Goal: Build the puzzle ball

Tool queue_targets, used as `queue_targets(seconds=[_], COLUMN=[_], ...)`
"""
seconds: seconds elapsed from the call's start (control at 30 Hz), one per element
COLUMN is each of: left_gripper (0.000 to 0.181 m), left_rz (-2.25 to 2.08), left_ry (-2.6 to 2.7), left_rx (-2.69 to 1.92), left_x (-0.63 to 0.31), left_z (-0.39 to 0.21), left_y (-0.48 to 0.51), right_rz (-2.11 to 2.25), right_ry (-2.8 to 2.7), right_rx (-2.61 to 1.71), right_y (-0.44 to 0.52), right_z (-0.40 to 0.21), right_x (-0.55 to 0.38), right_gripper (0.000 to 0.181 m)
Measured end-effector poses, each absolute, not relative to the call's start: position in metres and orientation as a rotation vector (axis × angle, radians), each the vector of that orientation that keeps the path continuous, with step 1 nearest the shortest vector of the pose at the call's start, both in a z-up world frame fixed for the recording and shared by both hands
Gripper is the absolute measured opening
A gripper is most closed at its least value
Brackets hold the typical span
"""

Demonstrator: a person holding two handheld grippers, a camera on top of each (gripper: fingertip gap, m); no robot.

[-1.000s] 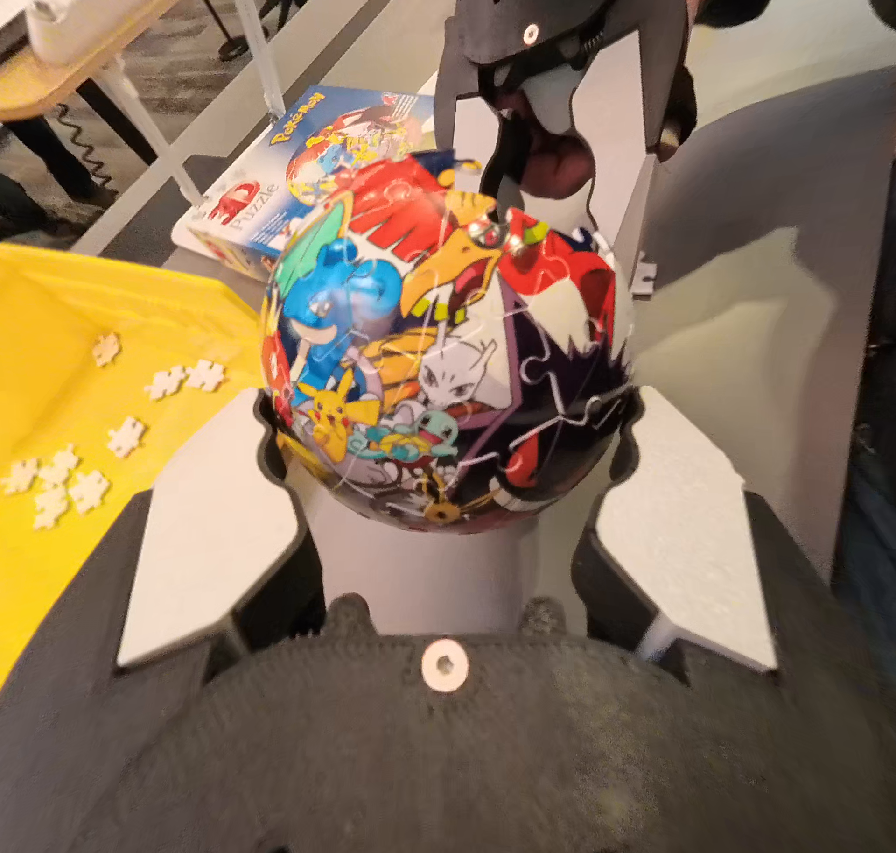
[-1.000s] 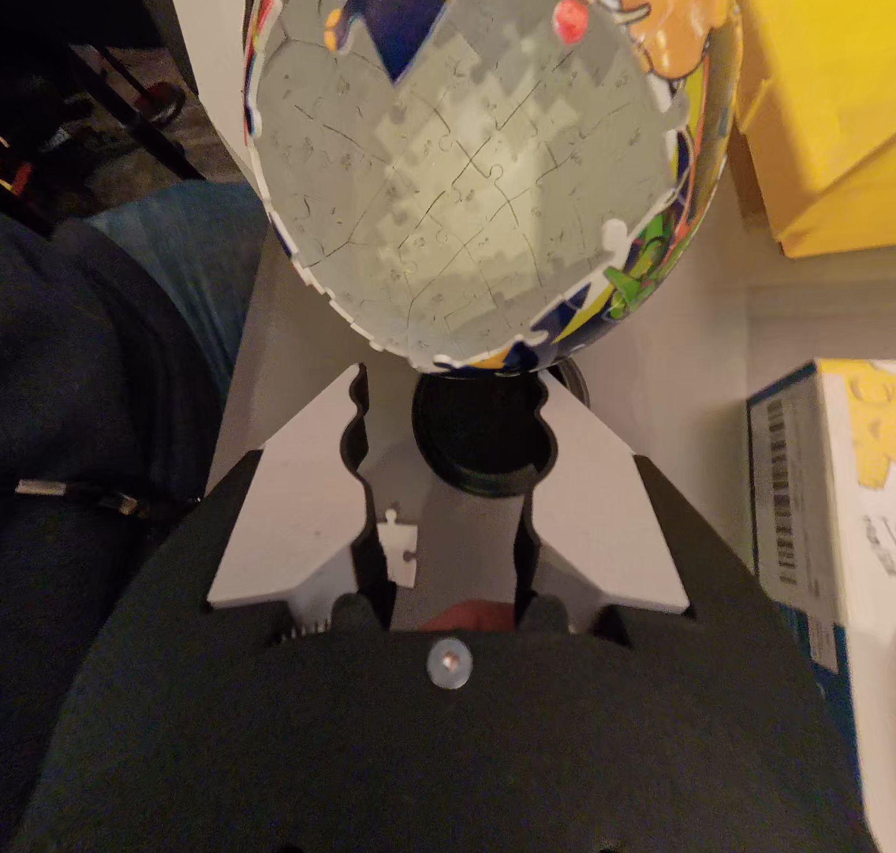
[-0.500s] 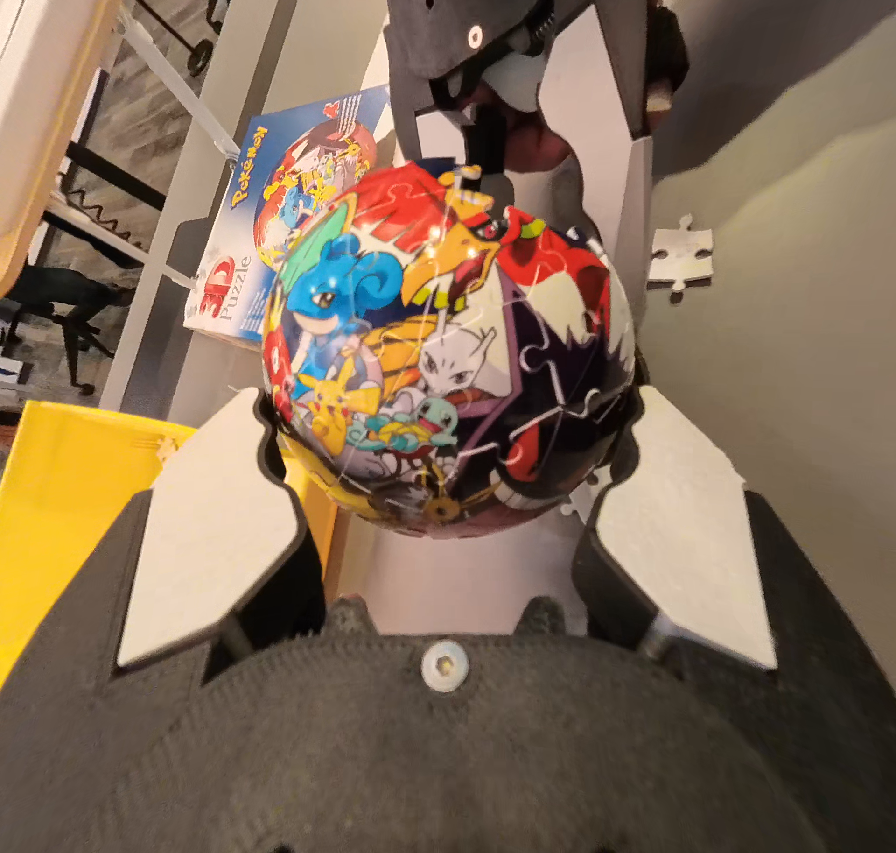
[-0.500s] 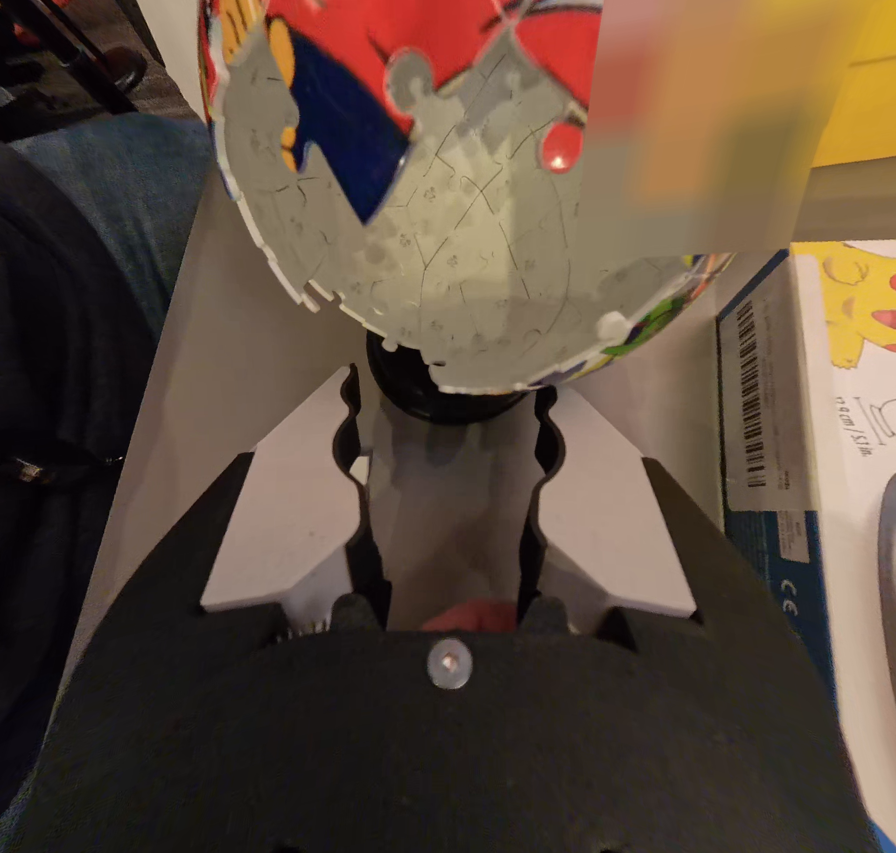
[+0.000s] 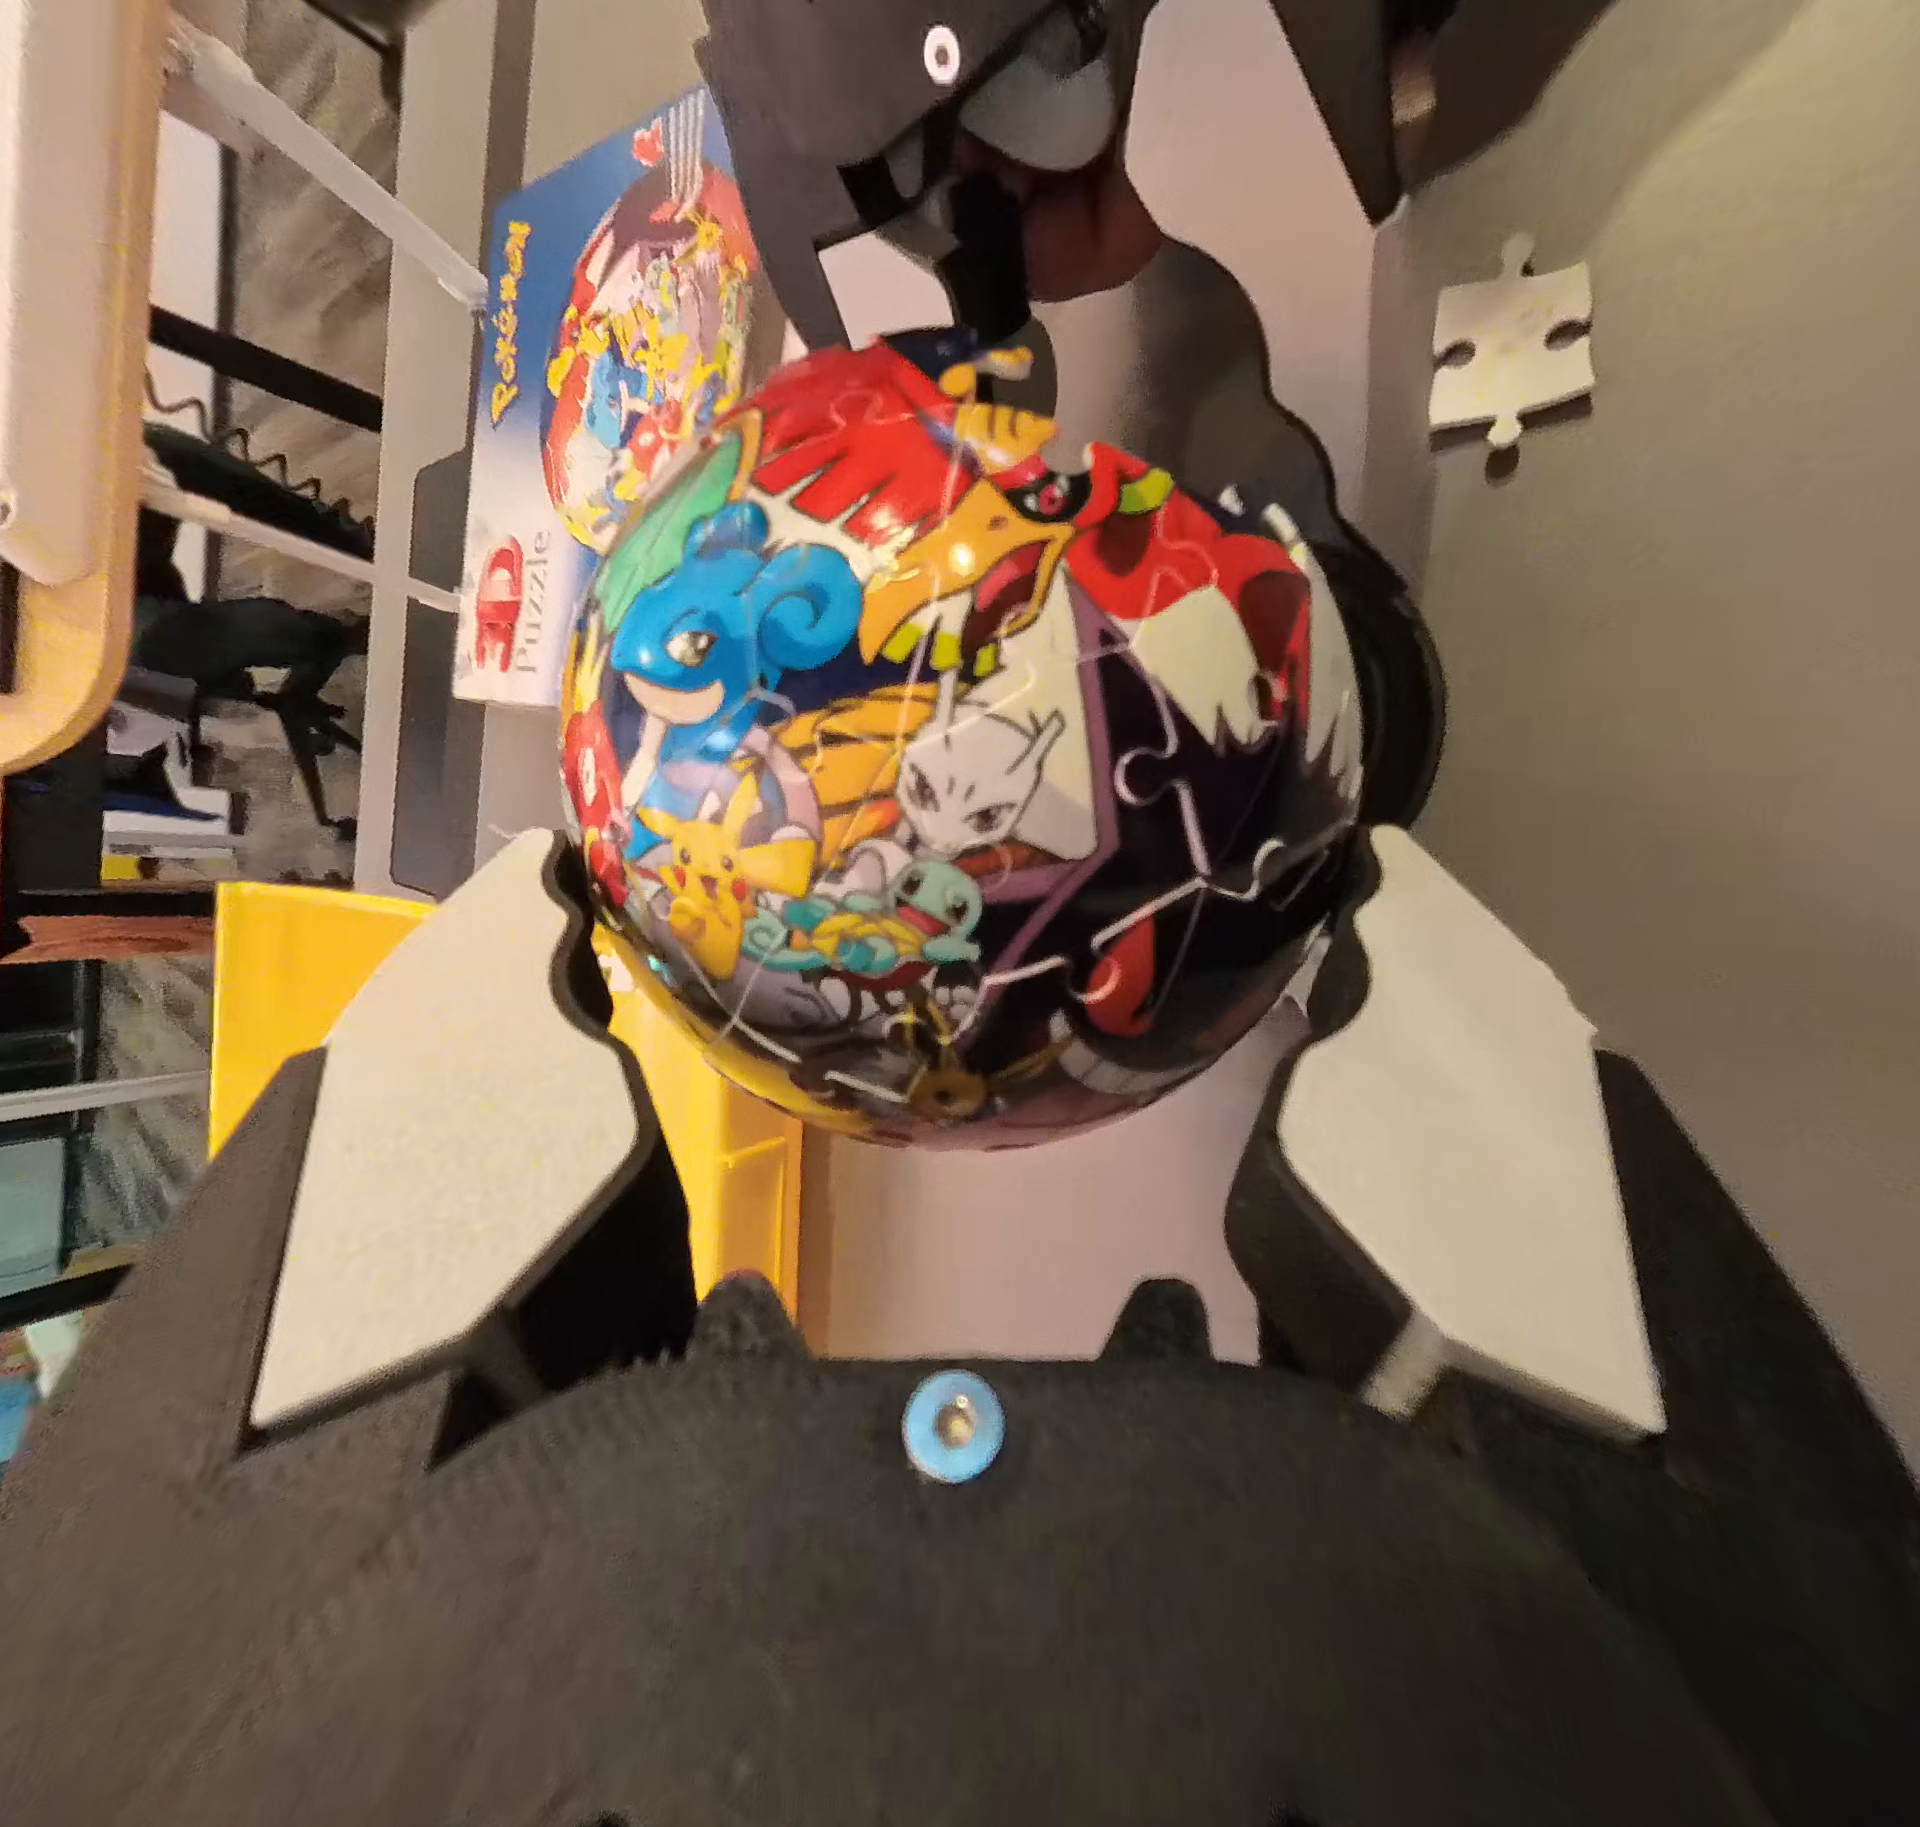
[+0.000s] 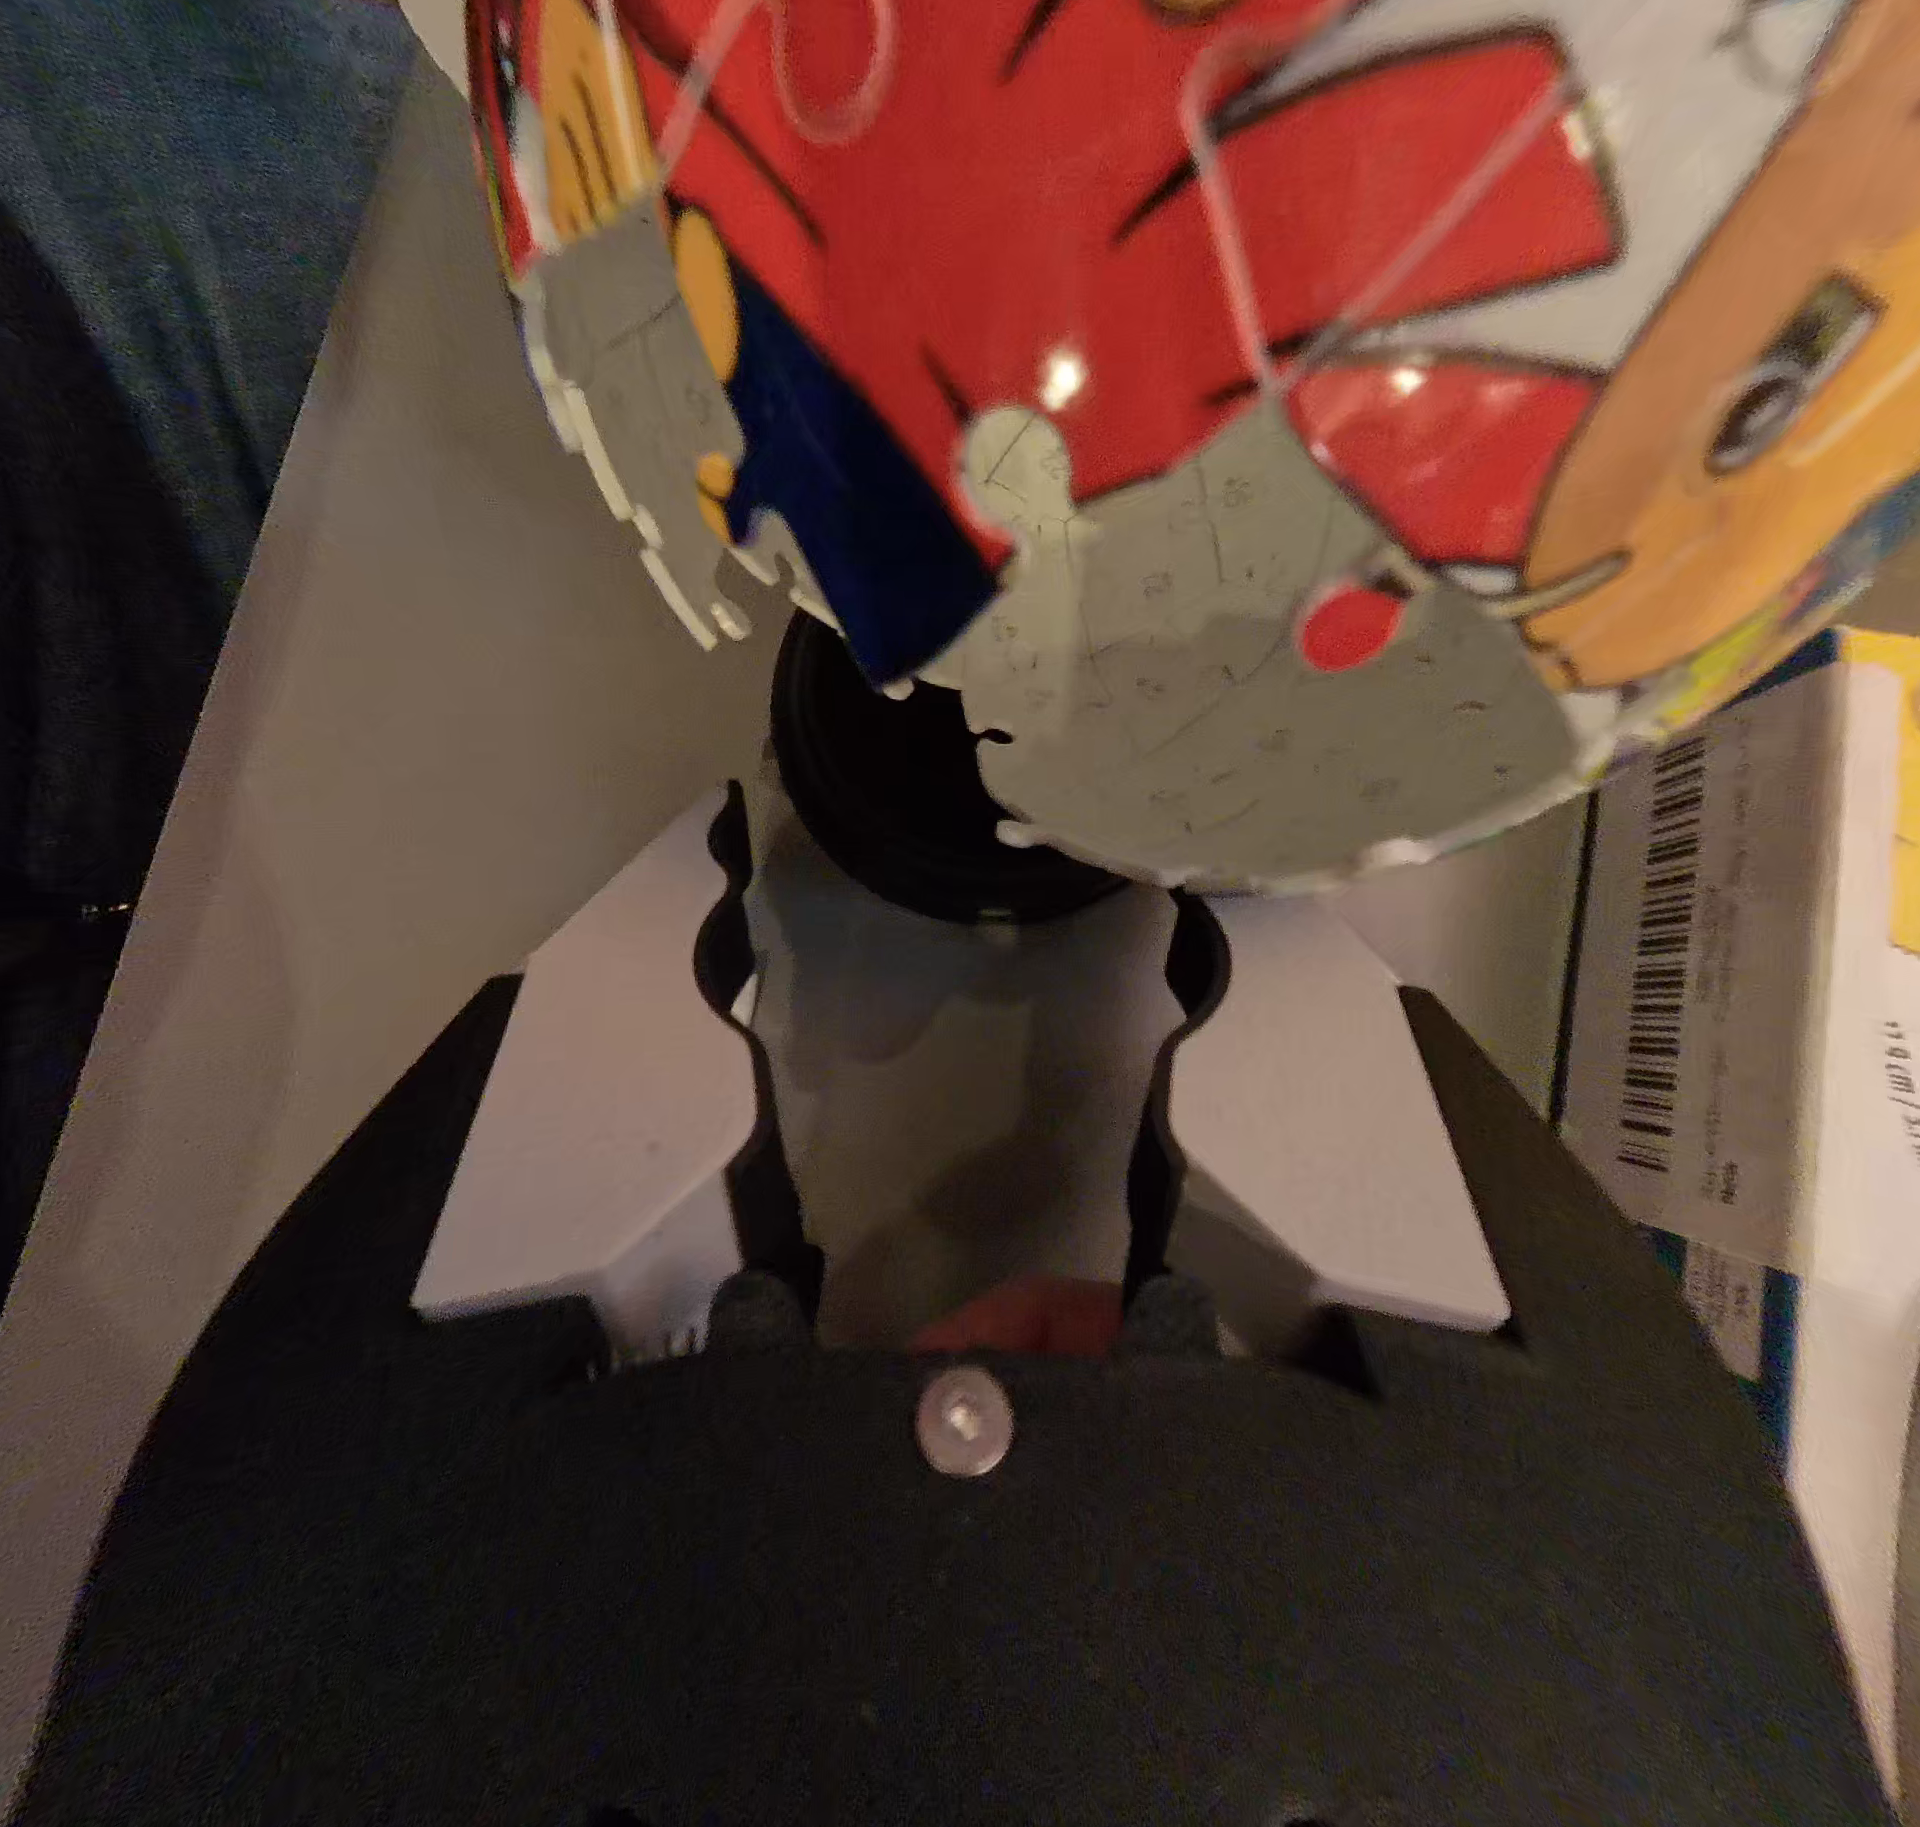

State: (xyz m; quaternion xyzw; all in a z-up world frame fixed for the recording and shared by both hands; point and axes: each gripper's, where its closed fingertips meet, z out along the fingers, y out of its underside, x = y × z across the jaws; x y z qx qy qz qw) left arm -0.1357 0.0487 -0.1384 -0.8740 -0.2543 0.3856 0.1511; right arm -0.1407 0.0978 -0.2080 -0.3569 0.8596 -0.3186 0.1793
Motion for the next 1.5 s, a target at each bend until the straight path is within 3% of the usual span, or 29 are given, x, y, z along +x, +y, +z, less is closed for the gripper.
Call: queue_targets(seconds=[0.07,0.27,0.67,1.5], left_gripper=[0.131,0.131,0.131,0.132], left_rz=[1.112,1.124,1.14,1.024], left_ry=[-0.718,-0.663,-0.552,-0.585], left_rx=[-2.52,-2.599,-2.766,-2.732], left_x=[-0.136,-0.137,-0.139,-0.135], left_z=[-0.138,-0.138,-0.14,-0.145], left_y=[0.051,0.053,0.061,0.076], right_rz=[-0.866,-0.839,-1.007,-1.065], right_ry=[2.423,2.412,2.485,2.436], right_rx=[-1.036,-0.994,-0.896,-0.962], right_y=[0.103,0.112,0.115,0.107], right_z=[-0.209,-0.202,-0.179,-0.176], right_x=[-0.138,-0.142,-0.177,-0.163], right_gripper=[0.09,0.092,0.076,0.075])
